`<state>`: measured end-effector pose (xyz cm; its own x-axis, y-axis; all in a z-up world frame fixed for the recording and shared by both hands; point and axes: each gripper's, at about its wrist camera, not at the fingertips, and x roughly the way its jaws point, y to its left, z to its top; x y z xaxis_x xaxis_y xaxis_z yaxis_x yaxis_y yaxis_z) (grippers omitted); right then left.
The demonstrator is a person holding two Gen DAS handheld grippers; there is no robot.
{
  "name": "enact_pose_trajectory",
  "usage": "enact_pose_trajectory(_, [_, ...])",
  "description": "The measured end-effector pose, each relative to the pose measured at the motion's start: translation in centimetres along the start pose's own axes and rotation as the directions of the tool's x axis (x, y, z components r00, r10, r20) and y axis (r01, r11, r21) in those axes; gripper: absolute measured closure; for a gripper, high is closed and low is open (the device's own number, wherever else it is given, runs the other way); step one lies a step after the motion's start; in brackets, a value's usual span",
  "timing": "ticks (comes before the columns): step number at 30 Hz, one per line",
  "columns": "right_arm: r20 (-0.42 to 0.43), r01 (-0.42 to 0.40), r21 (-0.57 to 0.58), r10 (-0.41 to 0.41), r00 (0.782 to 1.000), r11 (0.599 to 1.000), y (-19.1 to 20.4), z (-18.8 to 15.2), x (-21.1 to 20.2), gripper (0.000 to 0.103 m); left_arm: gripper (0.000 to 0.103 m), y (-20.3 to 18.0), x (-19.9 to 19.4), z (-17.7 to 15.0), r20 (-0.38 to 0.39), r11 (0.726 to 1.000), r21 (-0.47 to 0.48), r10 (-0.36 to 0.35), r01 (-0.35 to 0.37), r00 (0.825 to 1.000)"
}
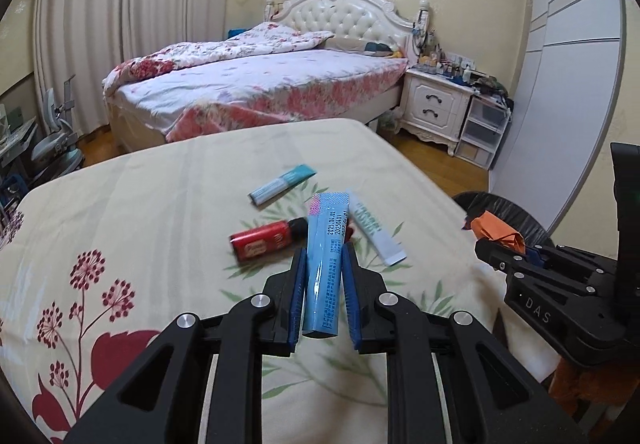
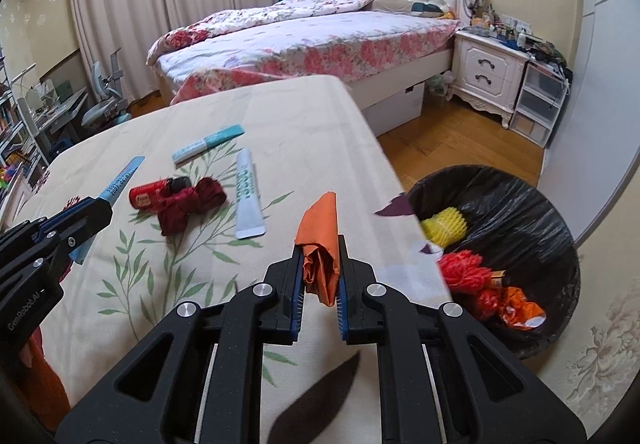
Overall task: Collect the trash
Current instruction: 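Carry the orange item and blue tube over the black bin and open both tools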
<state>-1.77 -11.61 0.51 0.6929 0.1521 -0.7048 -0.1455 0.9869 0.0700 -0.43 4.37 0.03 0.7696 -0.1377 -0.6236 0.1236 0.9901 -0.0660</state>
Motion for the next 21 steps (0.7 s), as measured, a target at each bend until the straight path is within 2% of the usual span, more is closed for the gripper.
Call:
enact_pose_trajectory(5, [0.027,0.072,0.046,-0.073,0.997,0.996,-2.8,0.6,-0.5,0.09,0.084,-2.3,0.9,1.3,0.027,0.999,0.032,-0.041,0.04,0.999])
enact_pose_trajectory(12, [0.044,0.179,0.12,-0.186,0.982,0.976,-7.3,1.3,-0.1,0.09,0.084,-6.5,3.6,3.2,0.037,0.991,0.084,-0.106,0.103,0.994])
enact_pose_trajectory(21, [0.032,0.264,0.208,-0.276,0.961,0.942,-11.8,1.4,1.3,0.09,0.084,-11.3,7.8,4.6,0.0,0.976,0.152,-0.159,0.157,0.987])
